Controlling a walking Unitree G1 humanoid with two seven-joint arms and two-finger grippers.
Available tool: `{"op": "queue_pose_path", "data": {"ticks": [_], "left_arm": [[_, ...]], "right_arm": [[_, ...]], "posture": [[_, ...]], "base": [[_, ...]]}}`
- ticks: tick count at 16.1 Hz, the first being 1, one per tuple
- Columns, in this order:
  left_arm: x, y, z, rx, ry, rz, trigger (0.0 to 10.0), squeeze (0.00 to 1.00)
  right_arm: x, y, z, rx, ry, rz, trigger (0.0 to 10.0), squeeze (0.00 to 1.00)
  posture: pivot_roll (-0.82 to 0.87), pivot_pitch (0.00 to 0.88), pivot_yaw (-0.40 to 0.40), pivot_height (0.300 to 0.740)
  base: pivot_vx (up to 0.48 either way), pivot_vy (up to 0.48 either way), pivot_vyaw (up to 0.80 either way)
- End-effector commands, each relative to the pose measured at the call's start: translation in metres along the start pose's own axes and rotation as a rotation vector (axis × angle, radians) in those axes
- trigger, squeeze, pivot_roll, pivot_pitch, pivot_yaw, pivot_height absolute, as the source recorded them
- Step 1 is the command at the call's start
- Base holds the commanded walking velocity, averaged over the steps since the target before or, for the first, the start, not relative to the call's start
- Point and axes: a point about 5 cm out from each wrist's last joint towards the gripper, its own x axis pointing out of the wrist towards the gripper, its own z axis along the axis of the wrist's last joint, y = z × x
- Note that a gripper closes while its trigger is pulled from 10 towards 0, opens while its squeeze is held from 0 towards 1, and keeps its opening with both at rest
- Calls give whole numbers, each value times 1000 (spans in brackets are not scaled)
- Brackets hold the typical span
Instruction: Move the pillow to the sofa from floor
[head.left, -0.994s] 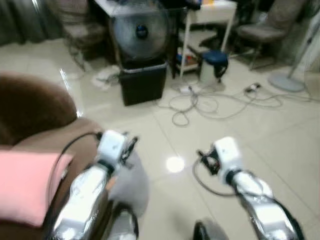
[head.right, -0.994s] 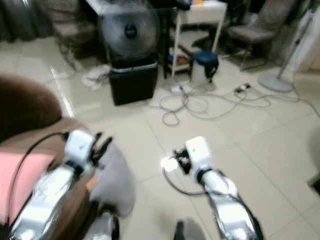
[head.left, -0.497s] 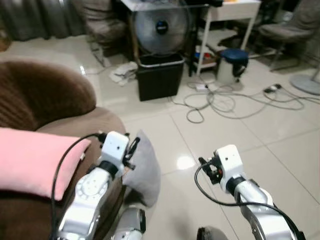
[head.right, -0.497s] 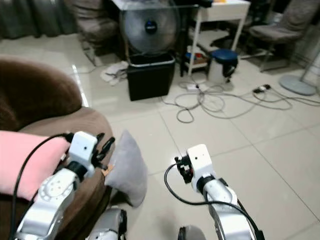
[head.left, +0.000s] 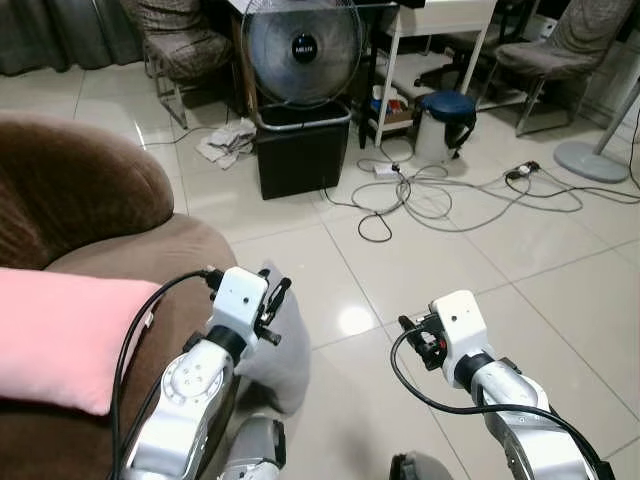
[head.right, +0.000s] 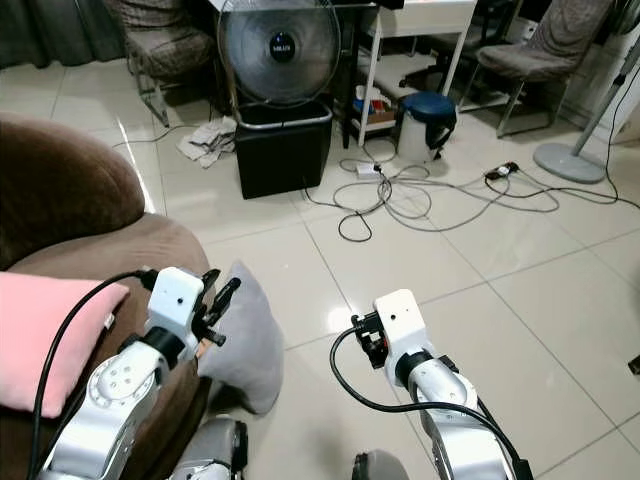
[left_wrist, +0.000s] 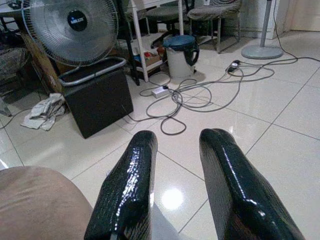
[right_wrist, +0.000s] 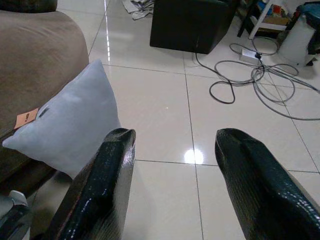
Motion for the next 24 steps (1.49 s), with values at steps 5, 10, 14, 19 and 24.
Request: {"op": "queue_pose_path", "data": {"ticks": [5,10,14,19,24], "left_arm": [[-2,1,5,23,-15,-5,10000,0],[-1,-1,5,24,-16,-19,10000,0],[0,-1,5,24,-15,-26,10000,0],[2,-4,6,23,-18,-47,10000,0],[2,-8,5,11,-13,-66,10000,0]], "right_arm": [[0,1,3,-15,-3,-8,10000,0],[-2,-4,1,-13,10,-38,10000,0],[-3,-4,-2,-5,19,-43,10000,0],[-5,-5,-3,7,19,-54,10000,0],[-7,-5,-4,-5,20,-56,10000,0]], "posture": [[29,0,9,657],[22,0,17,657],[22,0,21,657],[9,0,32,657],[2,0,34,657]], "base": [[338,0,0],[340,0,480],[339,0,0],[337,0,-156],[256,0,-411]]}}
